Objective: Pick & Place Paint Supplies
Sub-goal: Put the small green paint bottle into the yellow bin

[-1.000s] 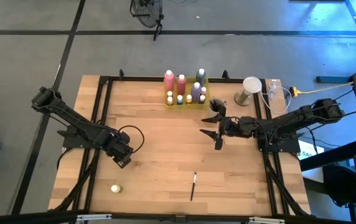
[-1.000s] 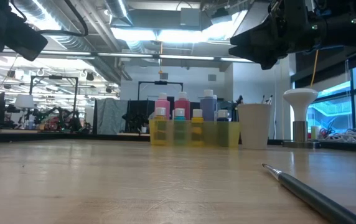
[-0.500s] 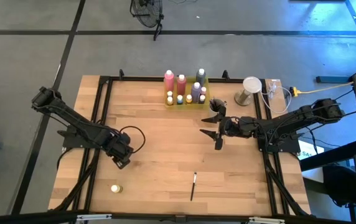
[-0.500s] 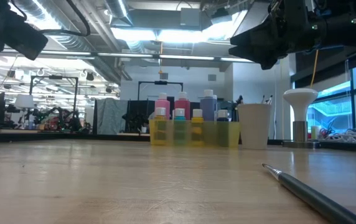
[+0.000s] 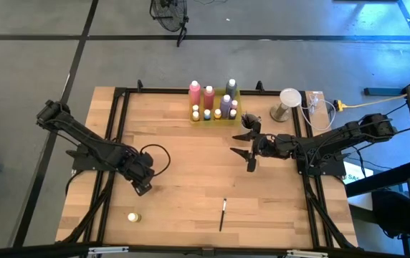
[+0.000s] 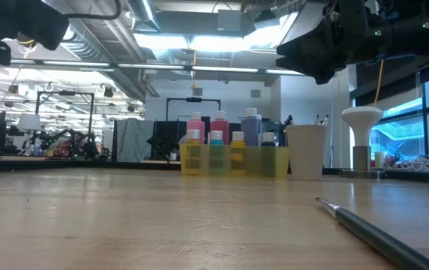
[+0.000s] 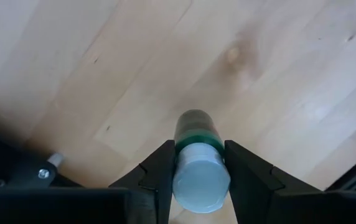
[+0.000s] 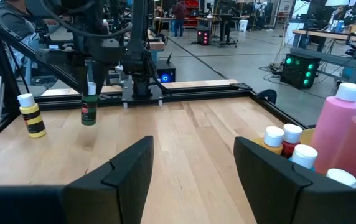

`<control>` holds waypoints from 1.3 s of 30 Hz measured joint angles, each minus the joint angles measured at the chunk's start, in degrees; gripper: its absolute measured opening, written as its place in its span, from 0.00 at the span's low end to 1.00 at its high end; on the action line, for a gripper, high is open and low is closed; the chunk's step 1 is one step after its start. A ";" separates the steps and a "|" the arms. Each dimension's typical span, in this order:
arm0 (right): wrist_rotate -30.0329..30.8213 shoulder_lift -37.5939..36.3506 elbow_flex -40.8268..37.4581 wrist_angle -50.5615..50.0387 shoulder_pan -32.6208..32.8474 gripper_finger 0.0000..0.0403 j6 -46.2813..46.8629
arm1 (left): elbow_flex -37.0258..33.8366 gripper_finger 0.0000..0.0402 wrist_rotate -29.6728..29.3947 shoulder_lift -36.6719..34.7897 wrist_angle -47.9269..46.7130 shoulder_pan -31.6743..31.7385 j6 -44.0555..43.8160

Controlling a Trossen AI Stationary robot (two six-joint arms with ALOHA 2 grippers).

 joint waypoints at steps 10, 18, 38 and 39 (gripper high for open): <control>0.00 0.00 0.00 -0.09 0.01 0.56 0.00 | 0.00 0.29 0.01 3.64 -0.55 0.00 1.63; 0.00 -0.01 0.00 -0.09 0.01 0.56 0.00 | 0.00 0.29 0.05 5.46 -0.54 0.00 4.45; 0.91 0.33 0.00 -0.51 -0.07 0.56 3.46 | 4.09 0.29 -3.02 5.44 -3.38 2.84 10.30; 0.90 0.38 0.00 -0.65 -0.07 0.56 3.45 | 5.01 0.29 -3.55 5.47 -4.07 2.84 10.67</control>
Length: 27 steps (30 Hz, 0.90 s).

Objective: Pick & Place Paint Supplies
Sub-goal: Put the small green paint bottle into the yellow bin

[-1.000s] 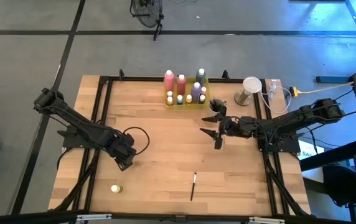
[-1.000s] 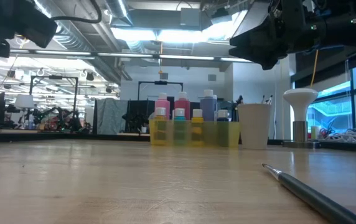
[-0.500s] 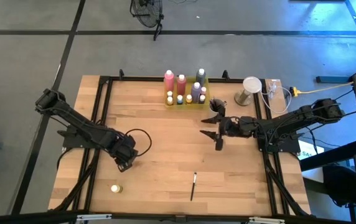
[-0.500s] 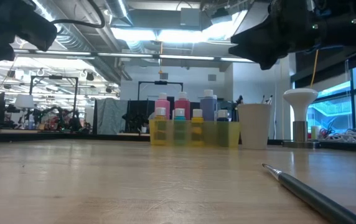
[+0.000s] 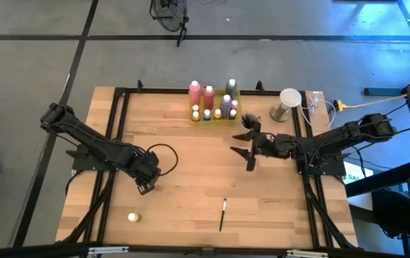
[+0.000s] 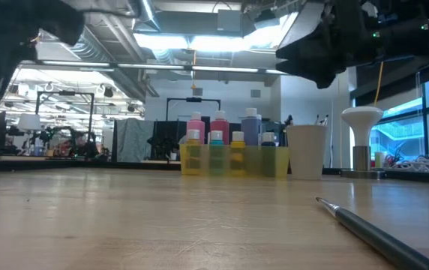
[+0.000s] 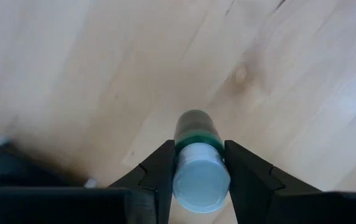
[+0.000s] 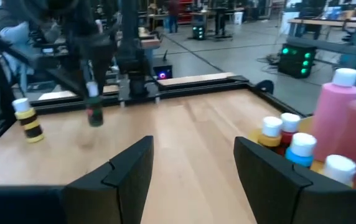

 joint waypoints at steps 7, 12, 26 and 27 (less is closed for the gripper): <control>-4.73 1.13 0.02 0.97 0.00 0.56 0.00 | 6.47 0.29 -4.50 -0.03 -5.77 1.60 2.58; -6.67 3.23 1.15 1.60 0.00 0.56 -0.49 | 9.22 0.29 -5.63 -0.01 -6.14 4.93 8.02; -11.53 17.18 13.10 0.26 0.00 0.56 -2.23 | 20.67 0.29 -7.33 7.73 -6.37 12.34 25.71; -12.41 18.15 13.93 0.24 -0.09 0.56 -2.30 | 21.93 0.29 -7.36 8.53 -6.35 12.46 26.75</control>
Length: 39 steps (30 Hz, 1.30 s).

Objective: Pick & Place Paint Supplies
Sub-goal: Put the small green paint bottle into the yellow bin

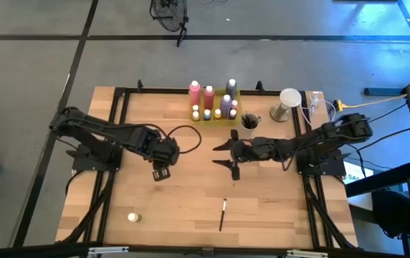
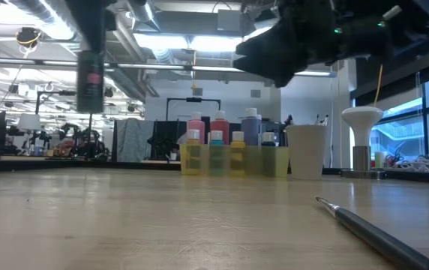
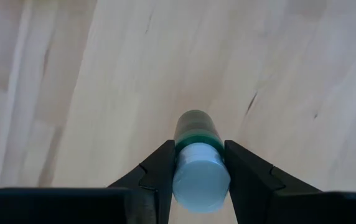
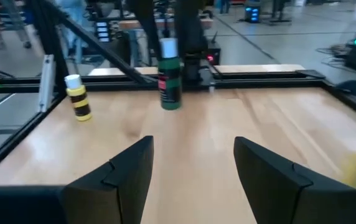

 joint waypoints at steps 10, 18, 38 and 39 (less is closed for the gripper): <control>-3.98 11.84 11.80 -1.63 -0.30 0.56 -2.36 | 12.00 0.29 -4.07 7.71 0.07 0.28 8.61; 1.06 15.87 18.51 -8.06 -0.09 0.56 -4.57 | 14.83 0.29 -4.04 10.37 -0.29 0.28 10.02; 0.45 15.90 20.67 -9.29 0.34 0.81 -4.54 | 14.83 0.29 -4.52 10.39 2.98 0.26 11.19; 0.44 15.90 20.67 -9.30 0.37 0.81 -5.28 | 14.83 0.29 -4.54 10.39 3.39 0.26 11.45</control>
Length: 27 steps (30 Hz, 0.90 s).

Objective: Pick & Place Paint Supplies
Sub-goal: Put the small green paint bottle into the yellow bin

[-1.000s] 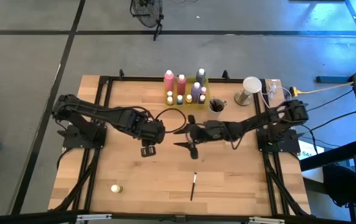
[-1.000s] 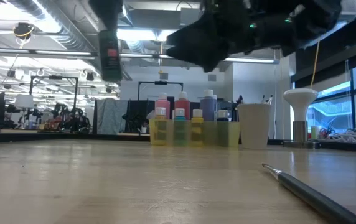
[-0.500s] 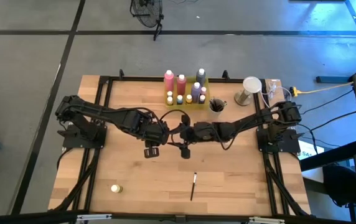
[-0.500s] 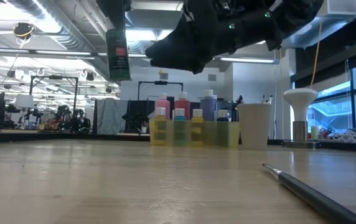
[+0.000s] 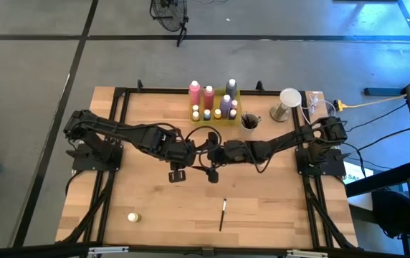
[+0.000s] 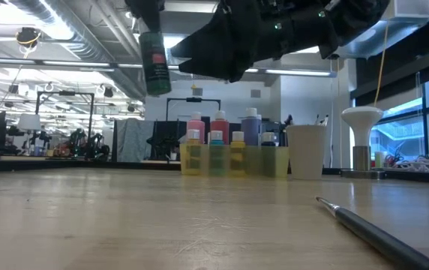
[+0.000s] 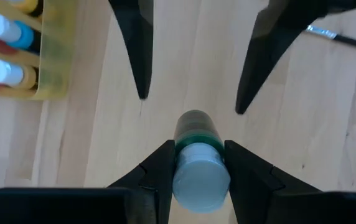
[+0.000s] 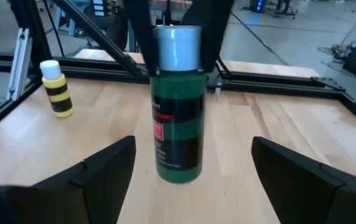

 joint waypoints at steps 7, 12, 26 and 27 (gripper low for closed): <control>-1.54 0.00 0.00 0.62 0.30 0.80 -1.28 | 0.00 0.29 -4.08 0.00 3.27 0.02 1.87; -1.52 0.00 0.00 0.78 0.29 0.80 -1.40 | 0.00 0.29 -4.72 0.00 7.83 0.02 4.02; -1.37 0.00 -0.02 -3.75 0.24 0.80 -1.30 | 0.00 0.29 -3.61 0.02 9.32 0.00 4.02; -1.37 0.00 -0.03 -3.79 0.27 0.79 -1.25 | 0.00 0.29 -3.61 0.02 9.31 0.02 4.03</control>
